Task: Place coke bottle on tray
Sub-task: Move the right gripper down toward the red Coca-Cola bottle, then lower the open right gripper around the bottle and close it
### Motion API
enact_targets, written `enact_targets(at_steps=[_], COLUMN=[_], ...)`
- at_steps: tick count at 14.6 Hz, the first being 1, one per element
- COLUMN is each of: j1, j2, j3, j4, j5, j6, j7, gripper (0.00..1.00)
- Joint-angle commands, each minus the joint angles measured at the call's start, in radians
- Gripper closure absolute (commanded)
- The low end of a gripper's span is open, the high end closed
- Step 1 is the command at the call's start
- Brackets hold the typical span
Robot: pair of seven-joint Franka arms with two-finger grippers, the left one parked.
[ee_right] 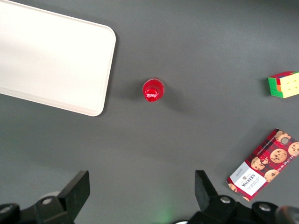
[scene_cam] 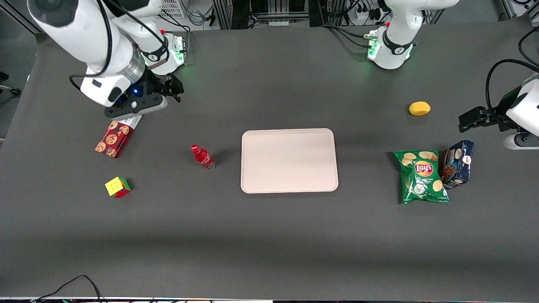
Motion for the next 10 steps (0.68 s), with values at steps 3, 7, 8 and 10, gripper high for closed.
enact_targets(at_steps=[3, 7, 8, 10], j1=[-0.01, -0.015, -0.015, -0.013], j2=[0.081, 0.107, 0.111, 0.151], j3=[-0.003, -0.004, -0.004, -0.004], j4=[-0.072, -0.184, -0.209, -0.212], j5=[0.015, 0.012, 0.002, -0.047], j6=[0.169, 0.311, 0.341, 0.355], j7=[0.008, 0.008, 0.008, 0.008], gripper=[0.0, 0.0, 0.0, 0.0])
